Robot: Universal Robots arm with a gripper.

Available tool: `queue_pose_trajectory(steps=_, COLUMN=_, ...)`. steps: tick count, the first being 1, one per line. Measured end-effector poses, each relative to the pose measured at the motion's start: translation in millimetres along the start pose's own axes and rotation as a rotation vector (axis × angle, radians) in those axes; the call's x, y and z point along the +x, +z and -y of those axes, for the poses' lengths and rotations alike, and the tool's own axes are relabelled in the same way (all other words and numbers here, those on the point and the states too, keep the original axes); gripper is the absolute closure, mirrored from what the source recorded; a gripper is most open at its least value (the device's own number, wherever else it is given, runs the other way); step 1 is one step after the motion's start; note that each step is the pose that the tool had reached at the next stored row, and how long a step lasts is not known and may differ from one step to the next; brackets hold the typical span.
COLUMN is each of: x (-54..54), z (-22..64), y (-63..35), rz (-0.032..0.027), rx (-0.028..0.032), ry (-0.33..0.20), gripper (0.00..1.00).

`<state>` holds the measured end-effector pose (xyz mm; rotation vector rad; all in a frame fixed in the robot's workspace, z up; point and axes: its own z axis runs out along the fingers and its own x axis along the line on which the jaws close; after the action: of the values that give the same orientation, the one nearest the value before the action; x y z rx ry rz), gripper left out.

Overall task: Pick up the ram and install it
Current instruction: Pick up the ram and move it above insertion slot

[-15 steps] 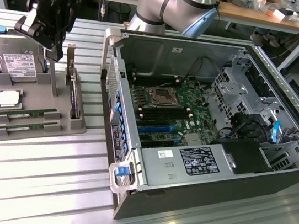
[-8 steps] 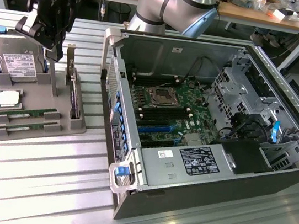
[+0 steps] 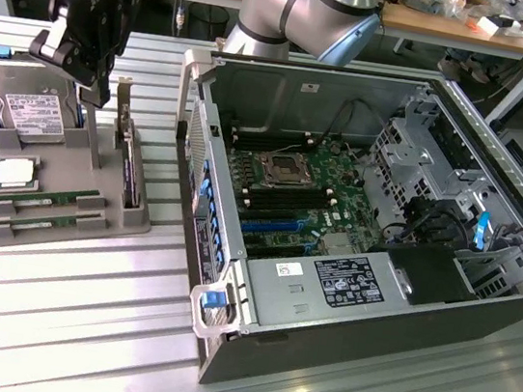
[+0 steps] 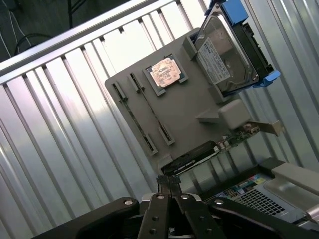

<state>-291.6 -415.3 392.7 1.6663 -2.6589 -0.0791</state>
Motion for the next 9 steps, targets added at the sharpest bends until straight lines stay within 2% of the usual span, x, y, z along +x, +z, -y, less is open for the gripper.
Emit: queue_pose_trajectory(steps=9, x=0.0, z=0.0, y=0.1, rz=-0.0018, rx=-0.001, ry=-0.041, gripper=0.9)
